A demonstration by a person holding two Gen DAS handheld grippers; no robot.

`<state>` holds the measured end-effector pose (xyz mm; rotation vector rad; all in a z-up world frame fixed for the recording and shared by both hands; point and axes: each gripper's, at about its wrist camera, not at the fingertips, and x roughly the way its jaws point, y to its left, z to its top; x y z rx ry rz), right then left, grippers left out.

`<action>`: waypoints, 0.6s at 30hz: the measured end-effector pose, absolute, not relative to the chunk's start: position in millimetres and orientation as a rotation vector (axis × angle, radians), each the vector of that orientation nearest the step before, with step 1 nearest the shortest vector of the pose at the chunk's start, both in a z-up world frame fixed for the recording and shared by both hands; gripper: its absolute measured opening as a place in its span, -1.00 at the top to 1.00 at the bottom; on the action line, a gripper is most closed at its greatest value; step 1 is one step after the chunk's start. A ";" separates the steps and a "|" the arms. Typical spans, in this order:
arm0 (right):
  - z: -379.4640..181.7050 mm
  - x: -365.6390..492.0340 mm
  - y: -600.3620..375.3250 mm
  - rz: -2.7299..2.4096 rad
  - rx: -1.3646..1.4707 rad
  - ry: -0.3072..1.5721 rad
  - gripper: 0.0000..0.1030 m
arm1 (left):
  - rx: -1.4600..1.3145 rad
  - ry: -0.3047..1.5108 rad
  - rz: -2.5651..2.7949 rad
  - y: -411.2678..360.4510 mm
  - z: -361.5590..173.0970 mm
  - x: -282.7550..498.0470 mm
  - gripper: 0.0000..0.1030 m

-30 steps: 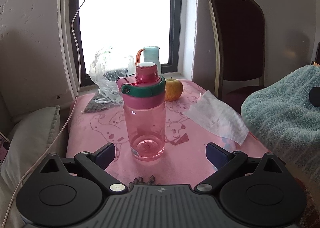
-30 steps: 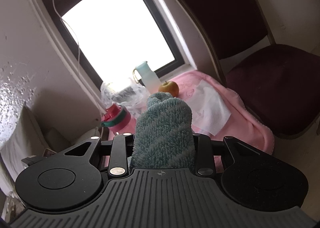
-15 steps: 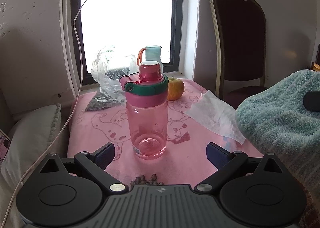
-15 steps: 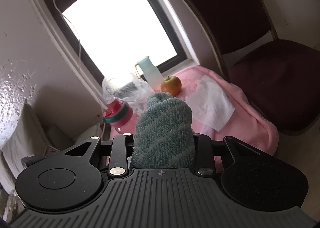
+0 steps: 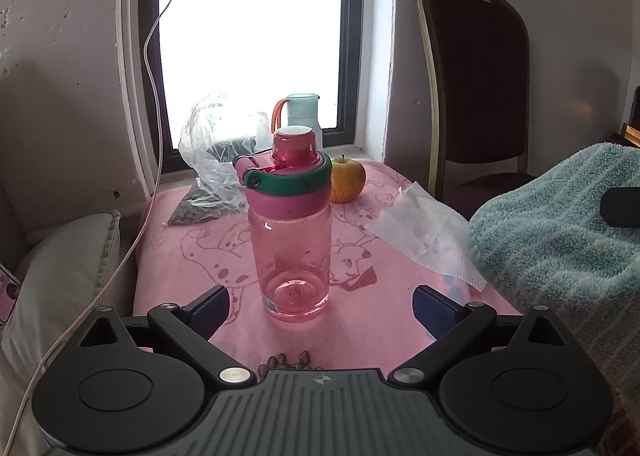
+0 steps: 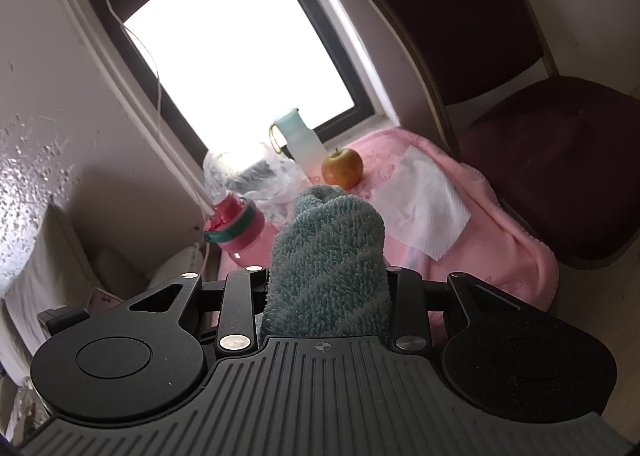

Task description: Clean container

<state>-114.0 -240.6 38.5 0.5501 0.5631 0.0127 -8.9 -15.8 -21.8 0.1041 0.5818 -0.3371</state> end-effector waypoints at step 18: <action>35.2 -116.8 -247.3 0.025 0.580 0.541 0.29 | 0.120 0.580 -0.331 -17.4 -20.2 -10.0 -0.91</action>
